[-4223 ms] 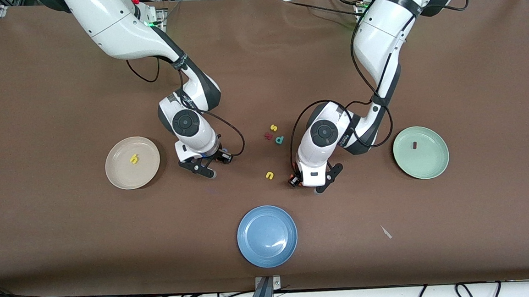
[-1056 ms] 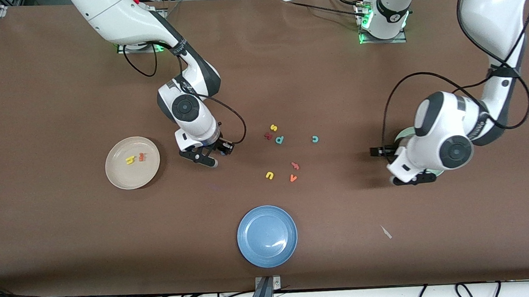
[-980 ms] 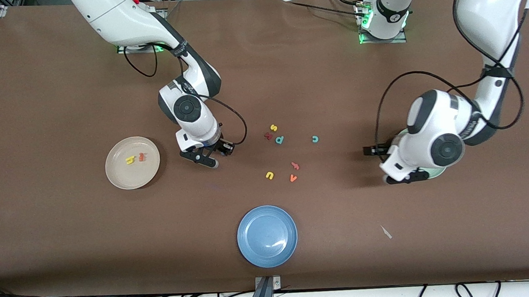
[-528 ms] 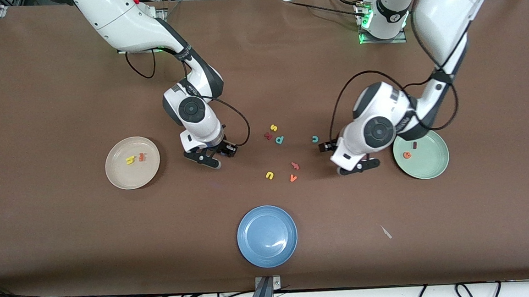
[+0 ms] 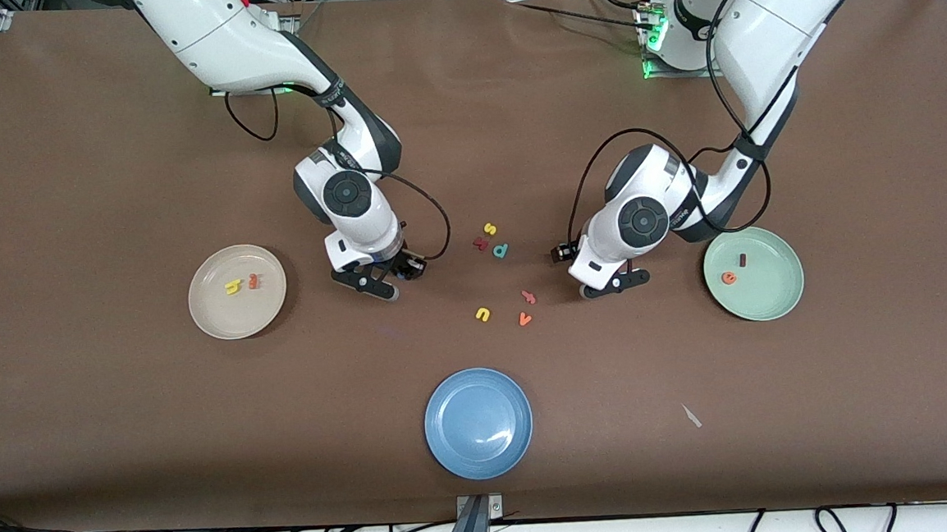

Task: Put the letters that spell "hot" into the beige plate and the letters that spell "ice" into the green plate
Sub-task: 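Place the blue o on the beige plate while the left gripper grasps the teal c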

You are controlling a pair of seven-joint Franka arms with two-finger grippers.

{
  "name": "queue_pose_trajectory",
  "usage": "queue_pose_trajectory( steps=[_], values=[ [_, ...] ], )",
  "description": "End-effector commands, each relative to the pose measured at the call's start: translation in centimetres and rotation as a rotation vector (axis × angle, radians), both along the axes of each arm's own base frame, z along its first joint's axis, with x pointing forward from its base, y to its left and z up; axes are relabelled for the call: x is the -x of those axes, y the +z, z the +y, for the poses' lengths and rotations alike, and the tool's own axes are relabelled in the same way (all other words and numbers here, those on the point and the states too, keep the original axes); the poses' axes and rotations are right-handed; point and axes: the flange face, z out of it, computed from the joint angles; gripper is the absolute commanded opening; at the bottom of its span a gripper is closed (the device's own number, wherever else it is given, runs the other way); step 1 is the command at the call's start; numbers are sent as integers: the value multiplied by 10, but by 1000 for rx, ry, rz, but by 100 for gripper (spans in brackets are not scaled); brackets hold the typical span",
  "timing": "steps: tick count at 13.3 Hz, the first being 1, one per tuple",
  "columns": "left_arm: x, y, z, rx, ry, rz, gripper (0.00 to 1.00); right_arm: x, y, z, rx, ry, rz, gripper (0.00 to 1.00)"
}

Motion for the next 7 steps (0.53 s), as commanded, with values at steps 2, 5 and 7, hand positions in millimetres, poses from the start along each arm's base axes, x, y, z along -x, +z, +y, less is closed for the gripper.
queue_pose_trajectory(
  steps=[2, 5, 7],
  values=[
    [11, -6, -13, -59, -10, -47, 78, -3, 2, -9, 23, 49, -14, 13],
    [13, -7, -21, -49, -1, -65, 78, -5, 33, -42, 76, 108, 16, 13],
    [13, -8, -21, -49, -1, -63, 70, -7, 62, -75, 139, 186, 77, 13]
  ],
)
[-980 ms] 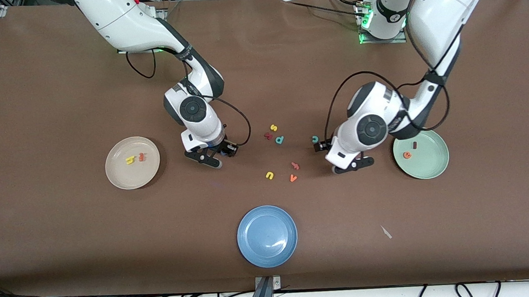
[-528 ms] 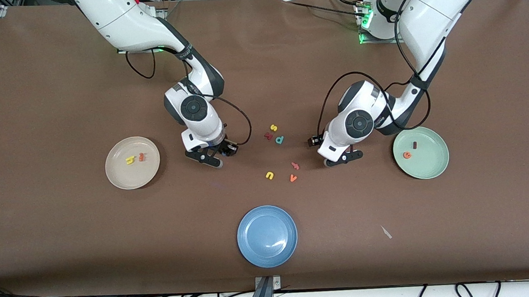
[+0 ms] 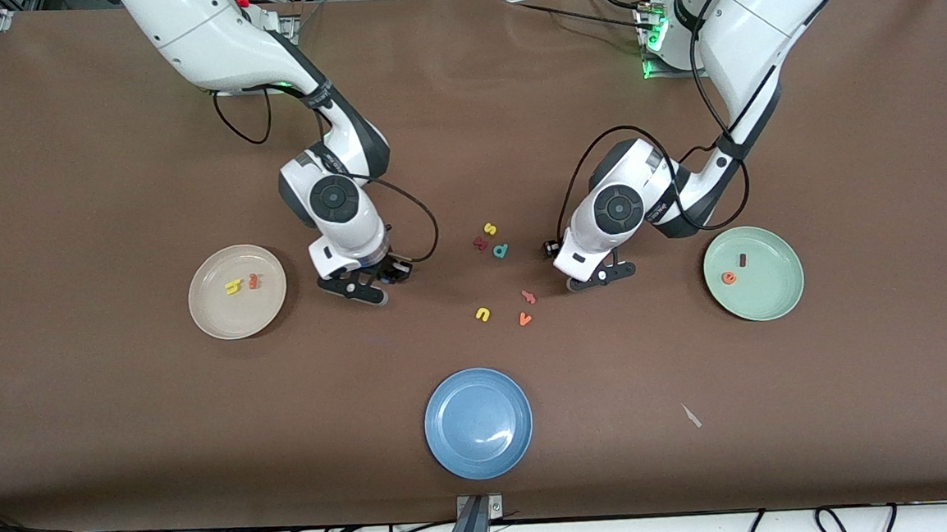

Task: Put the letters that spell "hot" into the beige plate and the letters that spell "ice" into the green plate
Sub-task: 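Place the blue o on the beige plate while the left gripper grasps the teal c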

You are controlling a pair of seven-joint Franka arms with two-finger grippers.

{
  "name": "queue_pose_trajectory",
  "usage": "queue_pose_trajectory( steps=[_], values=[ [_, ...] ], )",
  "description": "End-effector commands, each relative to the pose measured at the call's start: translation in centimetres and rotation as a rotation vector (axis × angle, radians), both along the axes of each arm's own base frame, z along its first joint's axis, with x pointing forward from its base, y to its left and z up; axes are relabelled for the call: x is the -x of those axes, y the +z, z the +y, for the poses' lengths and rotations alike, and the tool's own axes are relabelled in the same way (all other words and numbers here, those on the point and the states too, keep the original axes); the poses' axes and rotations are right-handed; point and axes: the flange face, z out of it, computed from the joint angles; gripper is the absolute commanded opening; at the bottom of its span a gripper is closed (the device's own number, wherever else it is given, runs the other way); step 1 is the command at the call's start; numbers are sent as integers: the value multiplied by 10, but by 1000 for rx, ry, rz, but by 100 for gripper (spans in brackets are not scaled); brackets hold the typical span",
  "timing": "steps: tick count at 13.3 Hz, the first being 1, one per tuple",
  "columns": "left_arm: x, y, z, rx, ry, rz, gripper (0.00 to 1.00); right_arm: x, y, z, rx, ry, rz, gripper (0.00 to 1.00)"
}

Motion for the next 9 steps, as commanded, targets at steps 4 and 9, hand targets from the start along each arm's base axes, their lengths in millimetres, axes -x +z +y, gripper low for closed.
queue_pose_trajectory(
  steps=[4, 9],
  values=[
    [2, -8, -1, -17, -3, -13, 54, 11, 79, -111, 86, 250, 76, 15],
    [1, -7, -1, -20, -10, -18, 25, 12, 90, -199, 93, 375, 106, 17]
  ],
)
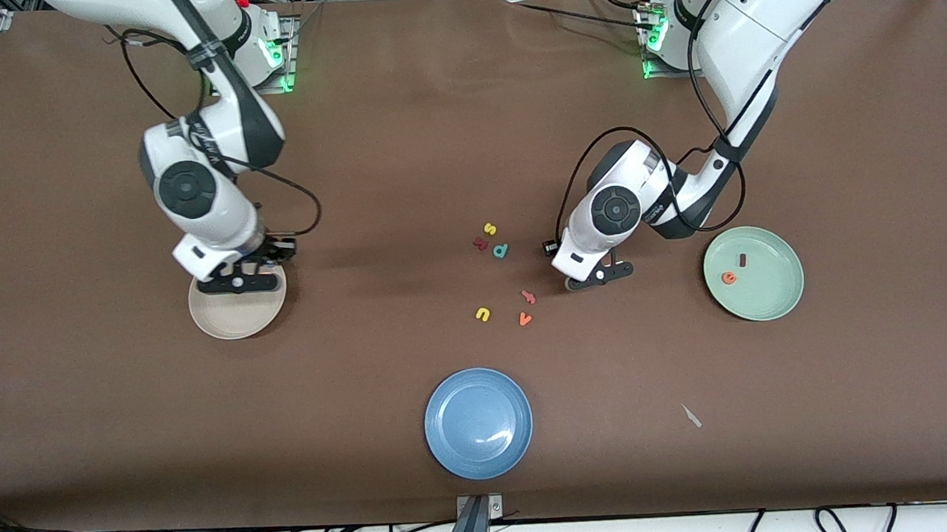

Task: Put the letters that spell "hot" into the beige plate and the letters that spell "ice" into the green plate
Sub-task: 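Place the blue o on the beige plate while the left gripper grasps the teal c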

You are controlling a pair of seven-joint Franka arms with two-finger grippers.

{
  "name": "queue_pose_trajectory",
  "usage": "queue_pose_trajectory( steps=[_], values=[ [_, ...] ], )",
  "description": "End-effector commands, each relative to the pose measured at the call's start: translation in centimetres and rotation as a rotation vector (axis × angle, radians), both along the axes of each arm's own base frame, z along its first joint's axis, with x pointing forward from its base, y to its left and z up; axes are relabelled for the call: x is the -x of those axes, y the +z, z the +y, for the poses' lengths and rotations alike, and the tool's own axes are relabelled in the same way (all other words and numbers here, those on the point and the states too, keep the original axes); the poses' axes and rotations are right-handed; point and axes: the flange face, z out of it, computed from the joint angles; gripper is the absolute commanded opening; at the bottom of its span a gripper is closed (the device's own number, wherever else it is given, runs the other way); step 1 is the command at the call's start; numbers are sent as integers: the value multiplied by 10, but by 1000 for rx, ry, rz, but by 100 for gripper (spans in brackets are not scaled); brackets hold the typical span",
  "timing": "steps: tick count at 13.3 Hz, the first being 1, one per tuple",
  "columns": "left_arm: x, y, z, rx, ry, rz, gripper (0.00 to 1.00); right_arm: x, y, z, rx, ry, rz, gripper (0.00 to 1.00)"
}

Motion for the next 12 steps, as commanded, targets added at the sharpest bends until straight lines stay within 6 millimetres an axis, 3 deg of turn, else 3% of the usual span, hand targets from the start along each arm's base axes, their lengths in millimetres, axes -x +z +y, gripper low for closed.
queue_pose_trajectory(
  steps=[1, 3, 4, 6, 7, 8, 10, 12],
  values=[
    [-1, 0, 0, -19, -10, -25, 20, 12, 3, -18, 4, 40, 9, 19],
    [-1, 0, 1, -34, -31, -36, 6, 11, 1, -20, 5, 38, 10, 40],
    [-3, -1, 5, -43, -37, -38, 1, 10, 3, -24, 5, 28, 7, 58],
    [-12, 8, 15, -43, -30, -51, 1, 8, 4, -27, 6, 21, 4, 79],
    [-22, 23, 24, -48, -22, -66, 1, 6, 7, -27, 4, 20, -2, 86],
    [-32, 43, 39, -67, -26, -69, 1, 4, 10, -27, 2, 18, -9, 100],
    [-49, 79, 73, -91, -82, -34, 1, -2, 21, -28, -2, 17, -33, 100],
    [-63, 104, 119, -90, -145, 2, 1, -10, 40, -27, -7, 19, -69, 100]
  ],
)
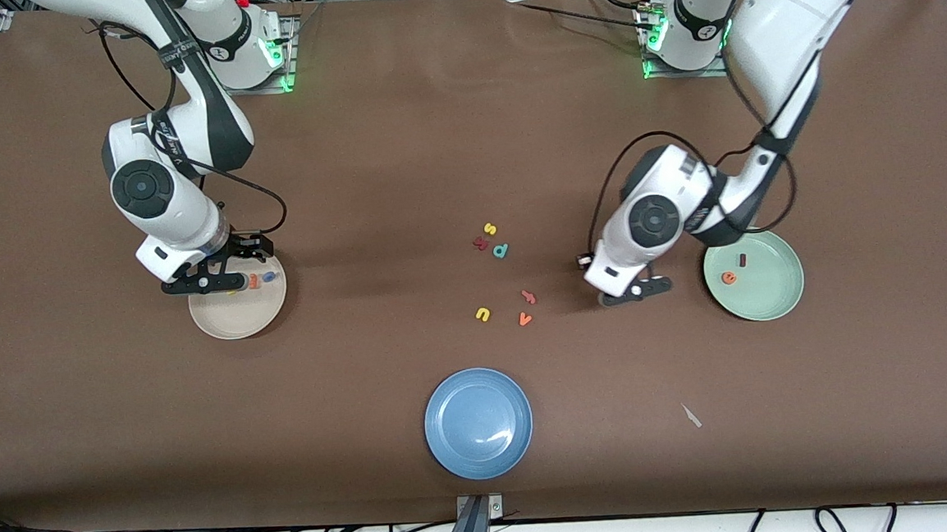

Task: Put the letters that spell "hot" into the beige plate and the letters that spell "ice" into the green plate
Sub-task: 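Place the blue o on the beige plate while the left gripper grasps the teal c, then place the teal c on the green plate with the left gripper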

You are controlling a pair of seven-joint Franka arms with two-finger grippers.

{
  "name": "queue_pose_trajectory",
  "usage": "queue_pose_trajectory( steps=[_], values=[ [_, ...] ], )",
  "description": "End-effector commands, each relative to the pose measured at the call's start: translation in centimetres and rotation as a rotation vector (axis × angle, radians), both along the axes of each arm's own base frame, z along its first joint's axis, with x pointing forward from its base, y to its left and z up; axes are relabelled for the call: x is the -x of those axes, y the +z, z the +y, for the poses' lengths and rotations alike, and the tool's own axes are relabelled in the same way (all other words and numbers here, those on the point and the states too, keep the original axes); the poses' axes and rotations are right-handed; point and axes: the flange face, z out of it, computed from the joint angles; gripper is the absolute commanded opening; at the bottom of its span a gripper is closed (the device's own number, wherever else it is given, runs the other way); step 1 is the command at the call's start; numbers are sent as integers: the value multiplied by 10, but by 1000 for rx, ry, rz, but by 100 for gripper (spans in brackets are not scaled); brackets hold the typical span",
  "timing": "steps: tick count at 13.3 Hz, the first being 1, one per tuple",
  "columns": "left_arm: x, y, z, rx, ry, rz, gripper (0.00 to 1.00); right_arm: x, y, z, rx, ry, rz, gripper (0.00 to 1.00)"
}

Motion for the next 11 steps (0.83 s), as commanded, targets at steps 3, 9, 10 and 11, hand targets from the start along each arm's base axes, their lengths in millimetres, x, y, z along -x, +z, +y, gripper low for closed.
queue_pose_trajectory(
  steps=[3, 9, 10, 11],
  values=[
    [-23, 37, 129, 17, -208, 79, 1, -20, 70, 1, 11, -1, -30, 100],
    [-34, -2, 286, -5, -404, 106, 2, -16, 186, -16, -57, 120, 54, 100],
    [-33, -19, 294, -14, -425, 106, 3, -17, 202, -35, -59, 129, 66, 100],
    [-34, -33, 301, -7, -424, 100, 6, -16, 212, -45, -61, 167, 79, 100]
  ],
)
